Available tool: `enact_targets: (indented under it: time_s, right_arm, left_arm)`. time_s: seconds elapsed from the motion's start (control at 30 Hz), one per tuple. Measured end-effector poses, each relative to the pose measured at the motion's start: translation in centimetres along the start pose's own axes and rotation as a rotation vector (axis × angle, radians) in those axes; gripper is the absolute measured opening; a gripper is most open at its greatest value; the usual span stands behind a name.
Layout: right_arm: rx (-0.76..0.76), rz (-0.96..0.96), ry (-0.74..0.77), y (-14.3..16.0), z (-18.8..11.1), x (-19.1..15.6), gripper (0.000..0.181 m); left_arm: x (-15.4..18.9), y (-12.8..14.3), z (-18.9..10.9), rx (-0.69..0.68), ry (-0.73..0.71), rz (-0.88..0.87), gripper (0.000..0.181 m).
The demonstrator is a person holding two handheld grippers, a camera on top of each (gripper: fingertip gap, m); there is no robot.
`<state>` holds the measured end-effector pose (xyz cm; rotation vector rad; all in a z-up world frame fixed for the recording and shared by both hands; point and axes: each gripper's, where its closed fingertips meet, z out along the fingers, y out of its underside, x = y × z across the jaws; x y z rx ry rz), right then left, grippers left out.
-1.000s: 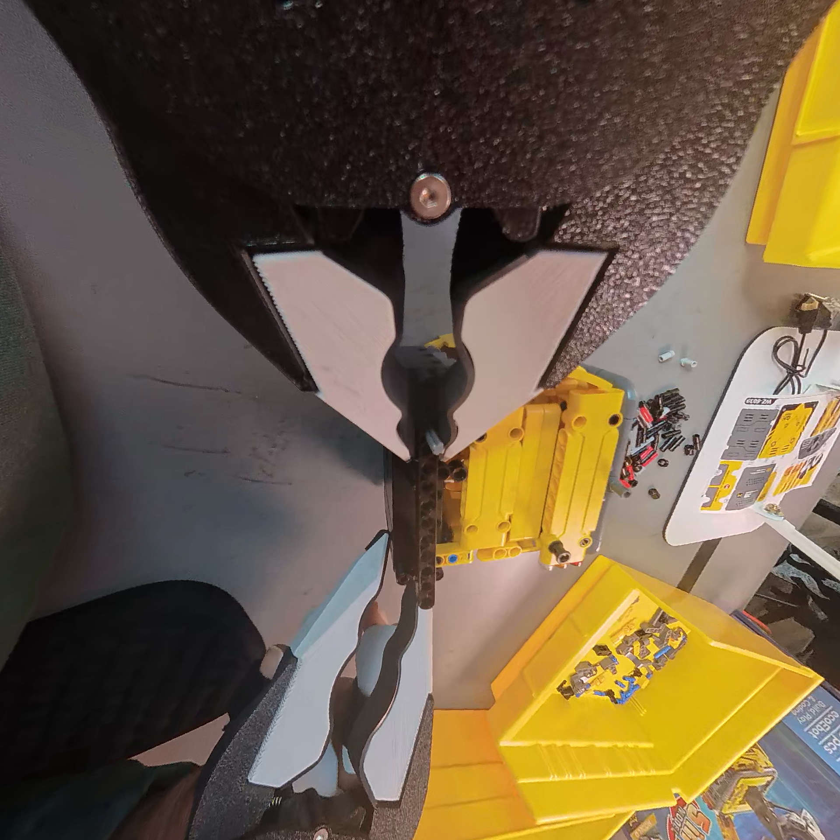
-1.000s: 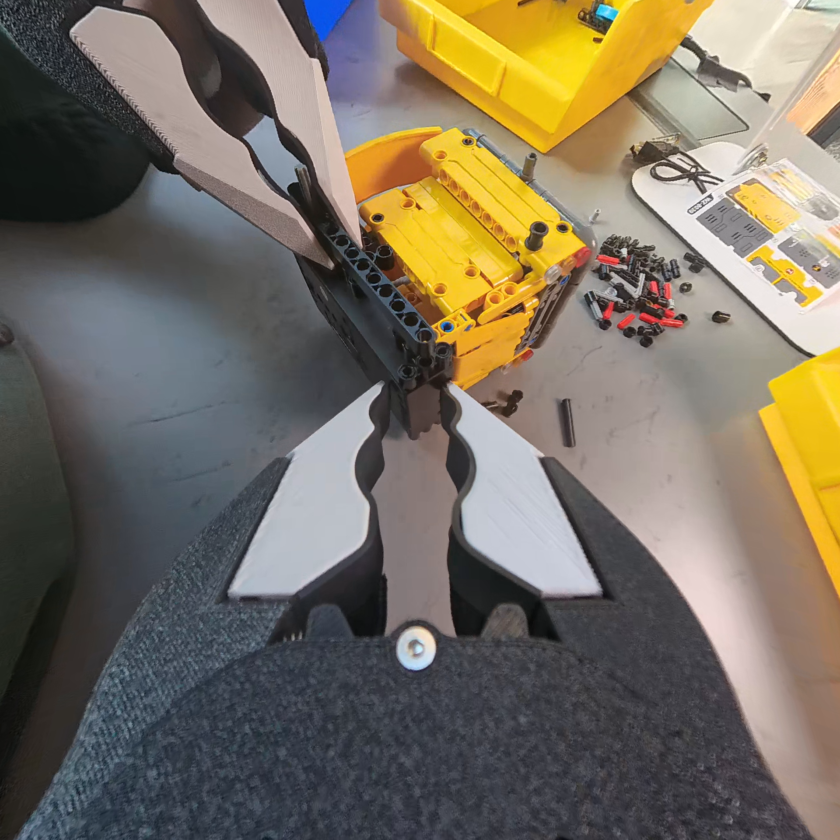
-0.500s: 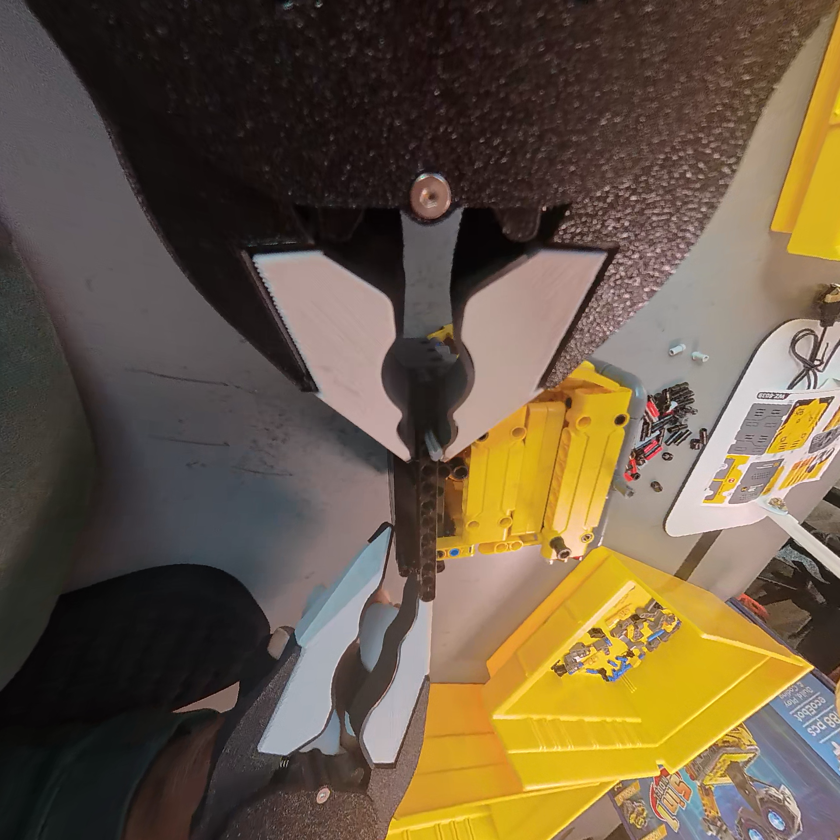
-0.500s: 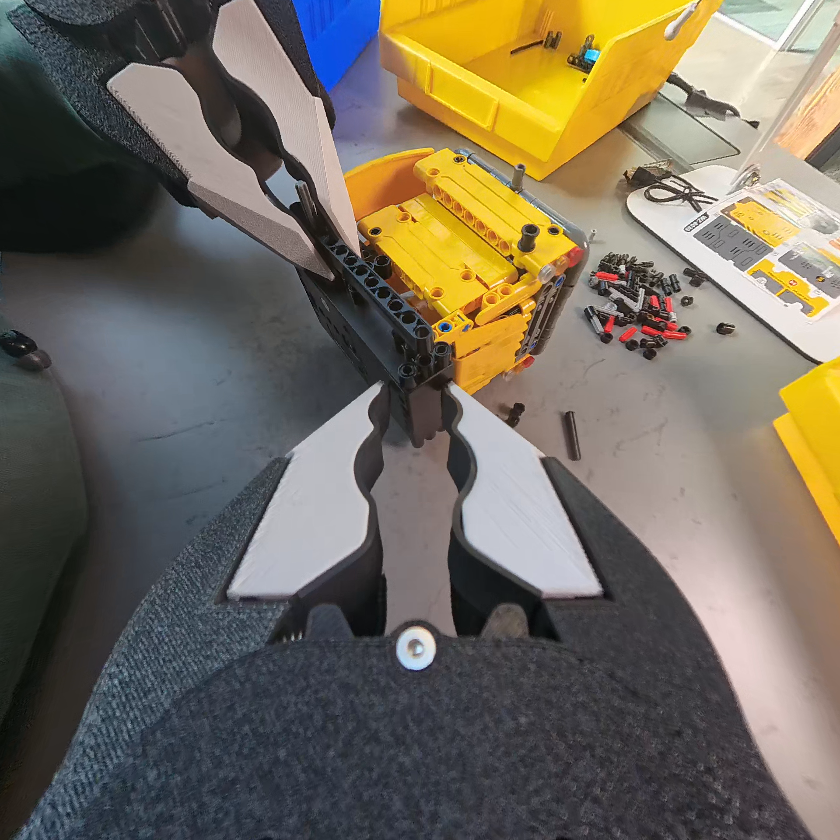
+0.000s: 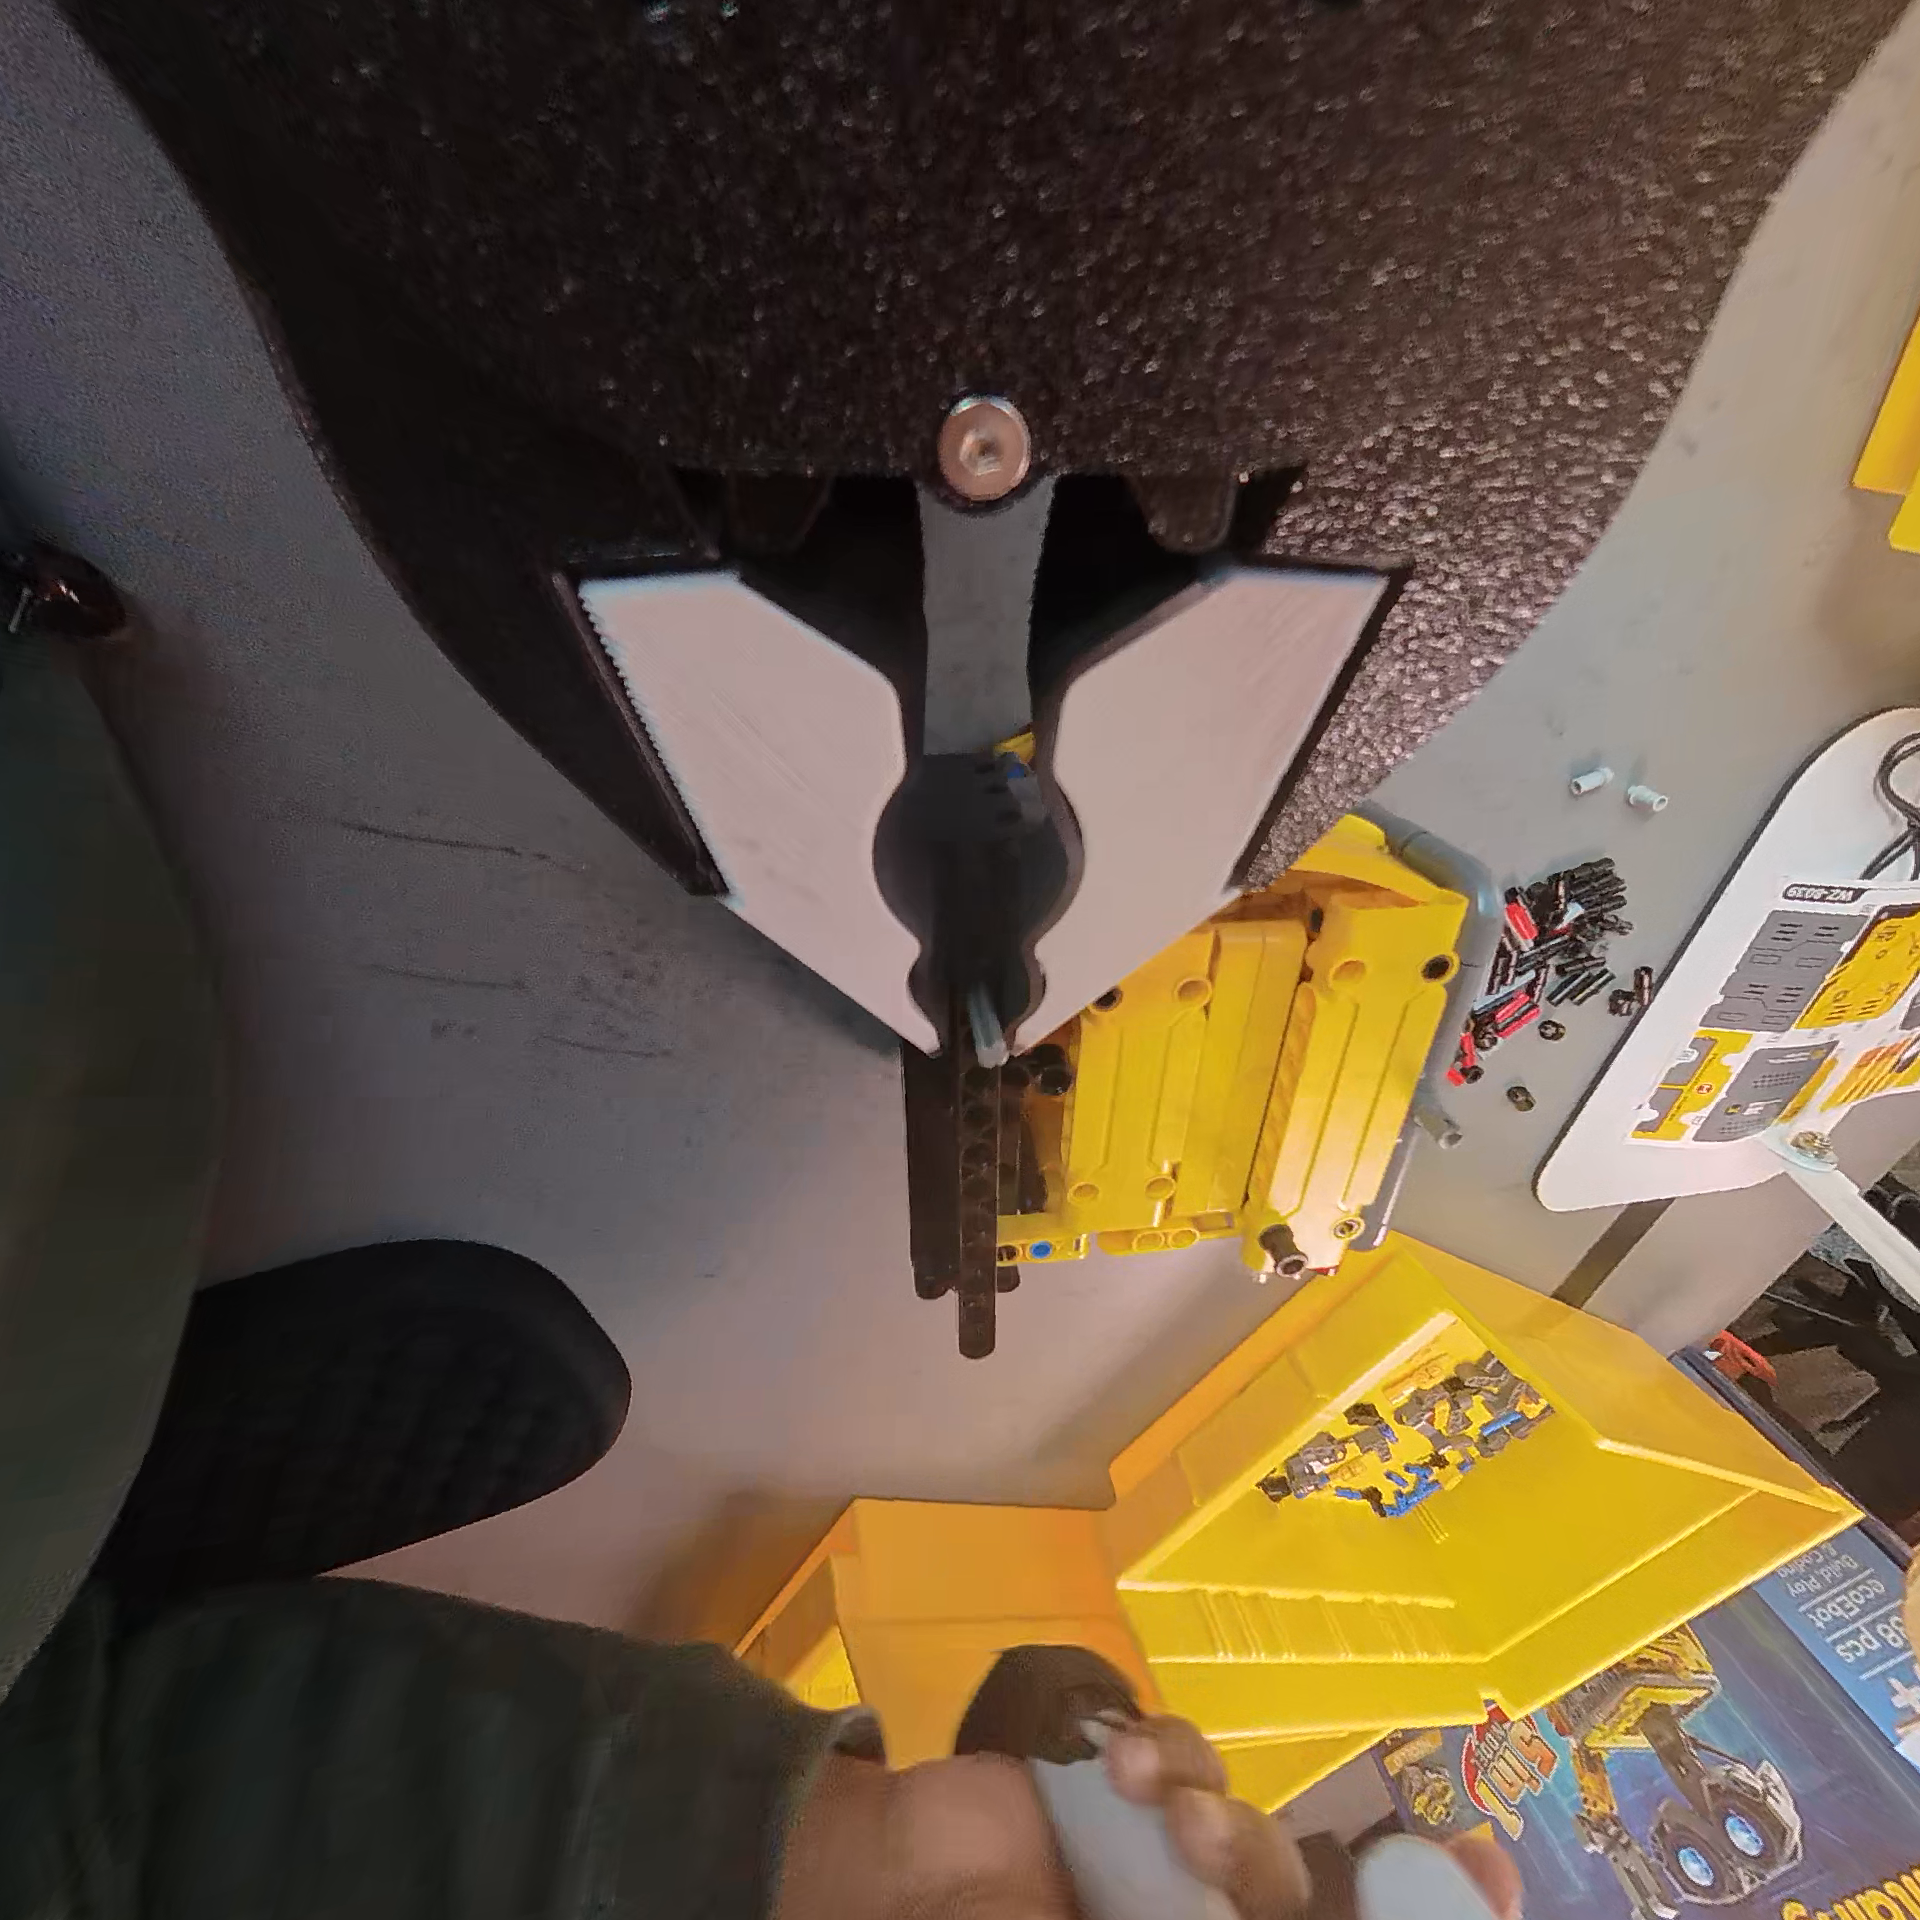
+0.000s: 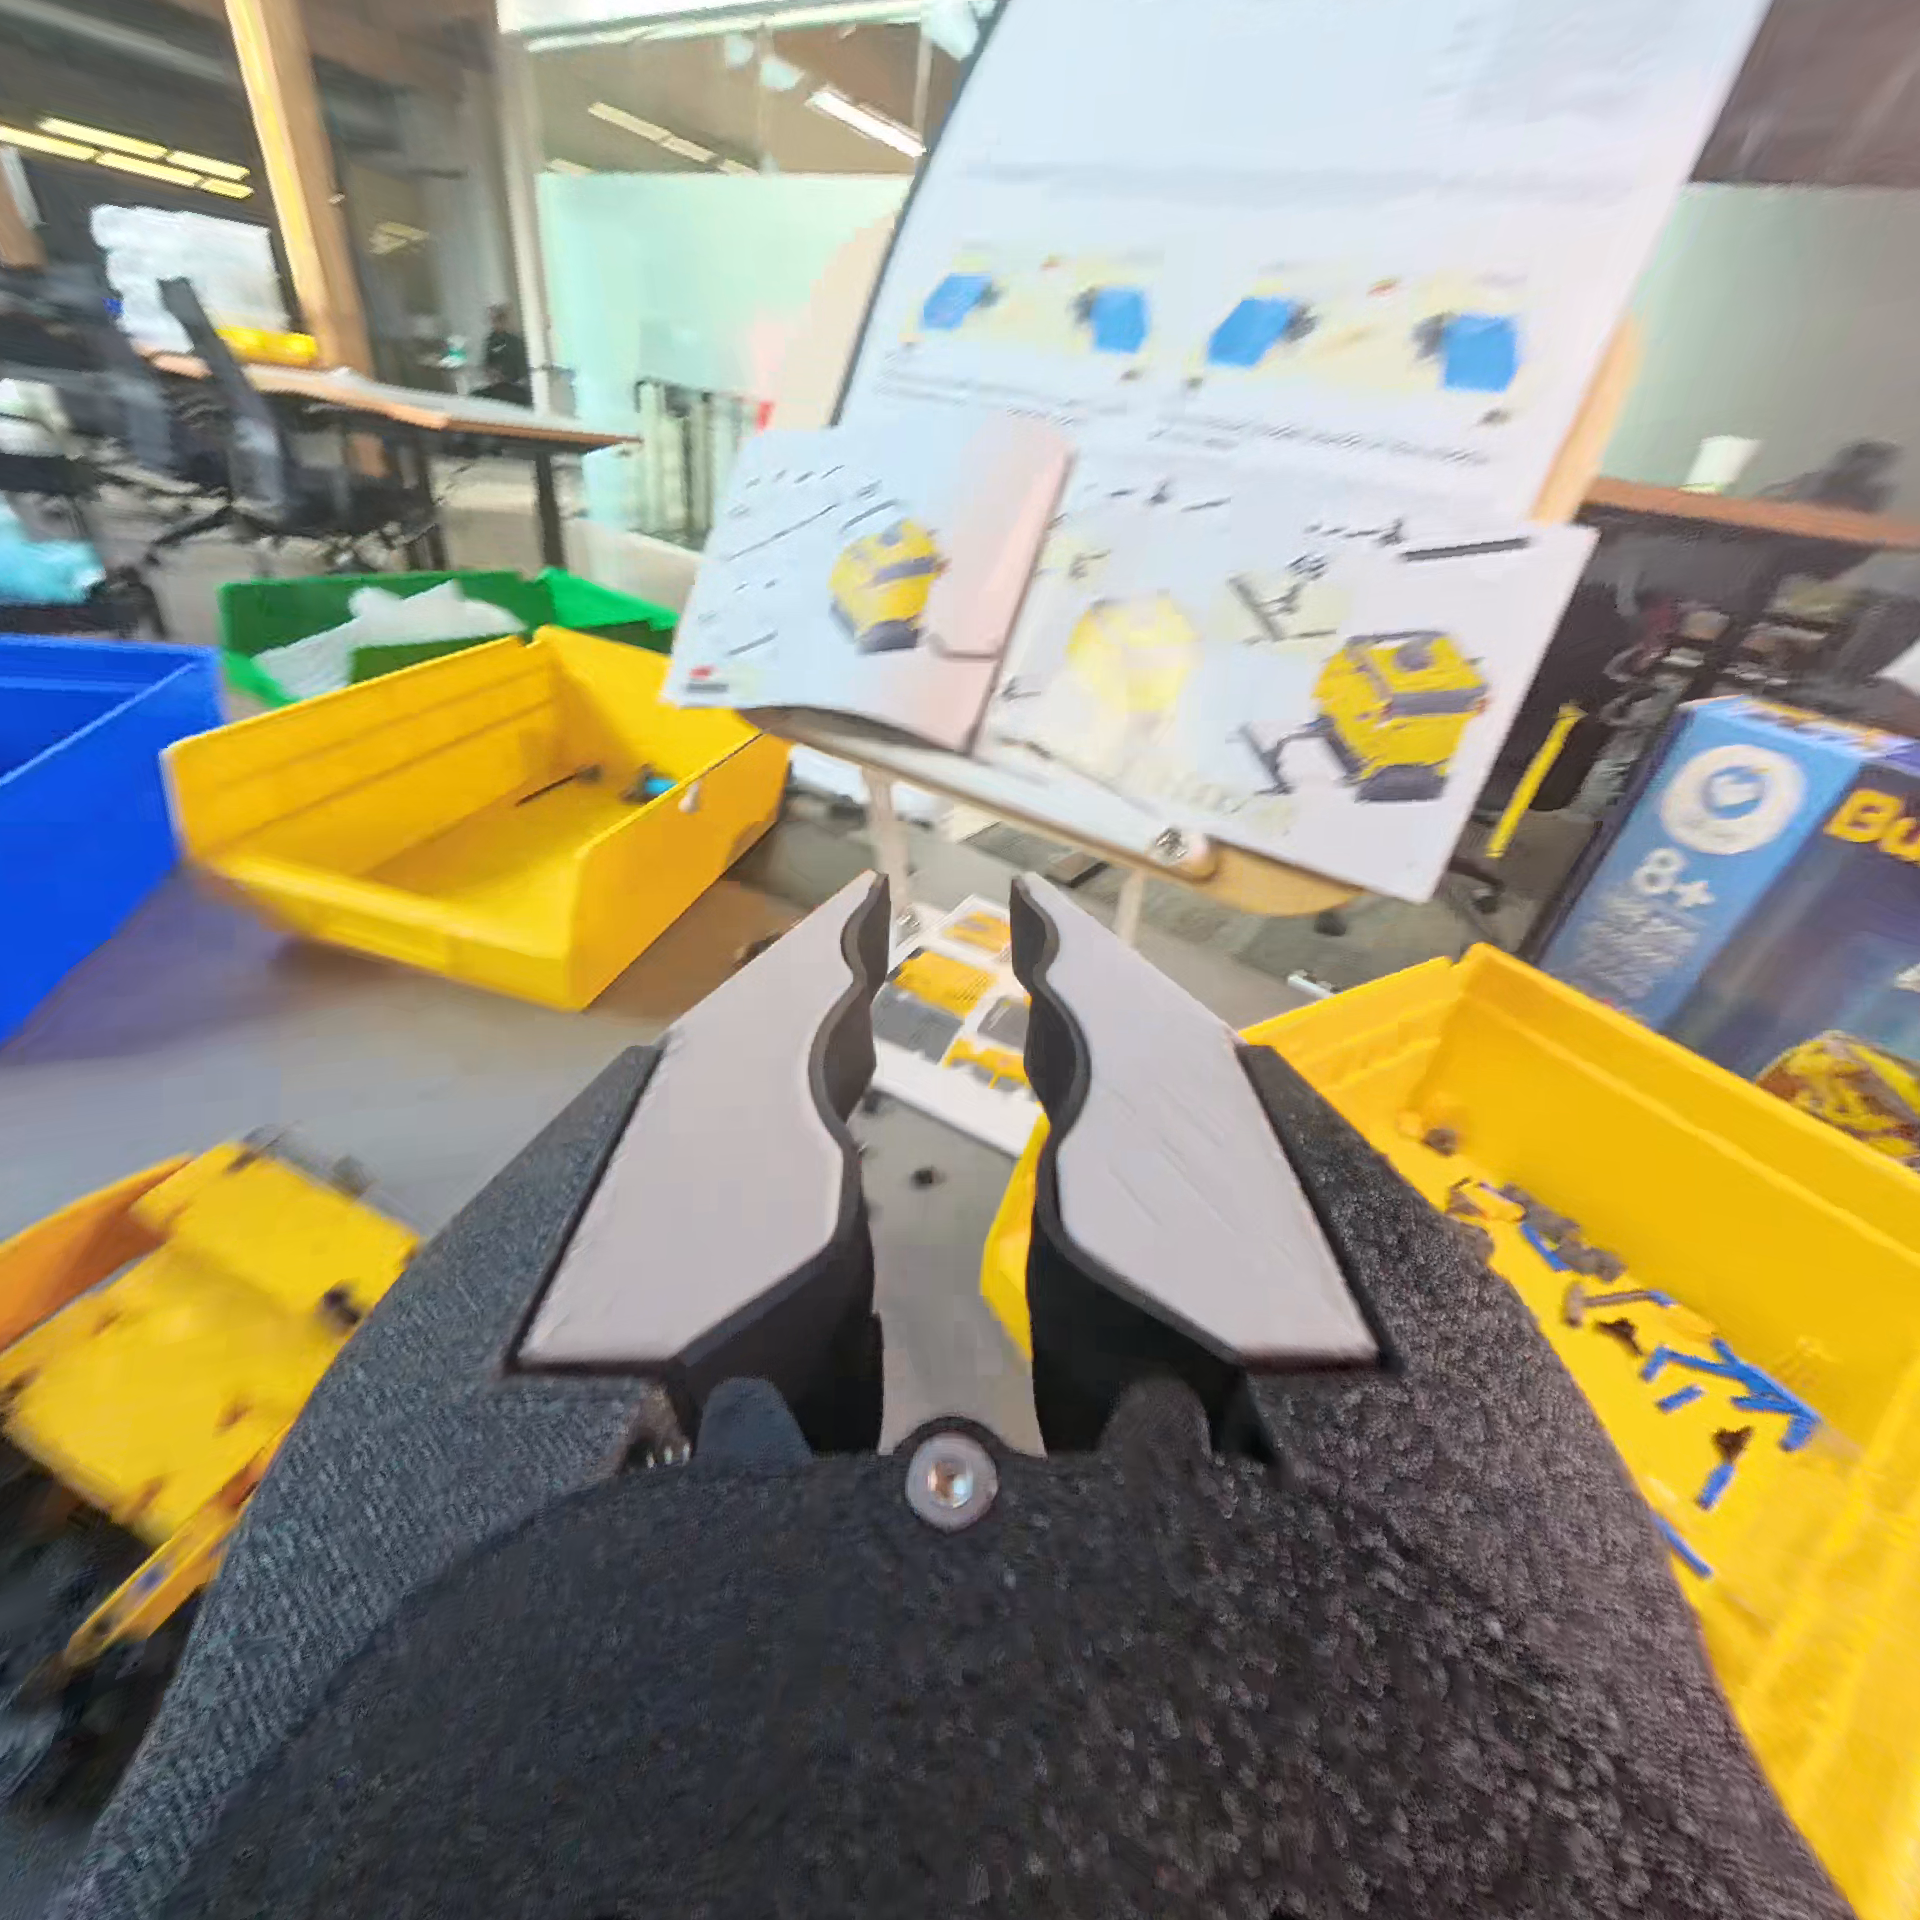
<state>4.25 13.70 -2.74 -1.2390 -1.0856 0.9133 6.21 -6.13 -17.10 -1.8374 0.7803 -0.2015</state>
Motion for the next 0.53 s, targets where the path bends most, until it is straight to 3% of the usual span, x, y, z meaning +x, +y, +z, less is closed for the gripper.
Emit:
enact_targets:
  time_s: [0.07,0.23,0.53]
  right_arm:
    - [0.048,-0.024,0.114,-0.9,3.4,3.4,0.021]
    - [0.020,-0.005,0.235,1.7,10.2,9.0,0.010]
    - [-0.004,-0.057,0.203,2.9,13.6,10.6,0.003]
  left_arm:
    - [0.0,0.0,0.0,0.009,-0.002,-0.006,0.007]
    - [0.0,0.0,0.1,0.028,-0.014,-0.011,0.007]
    - [-0.1,-0.2,0.1,0.104,0.005,-0.025,0.007]
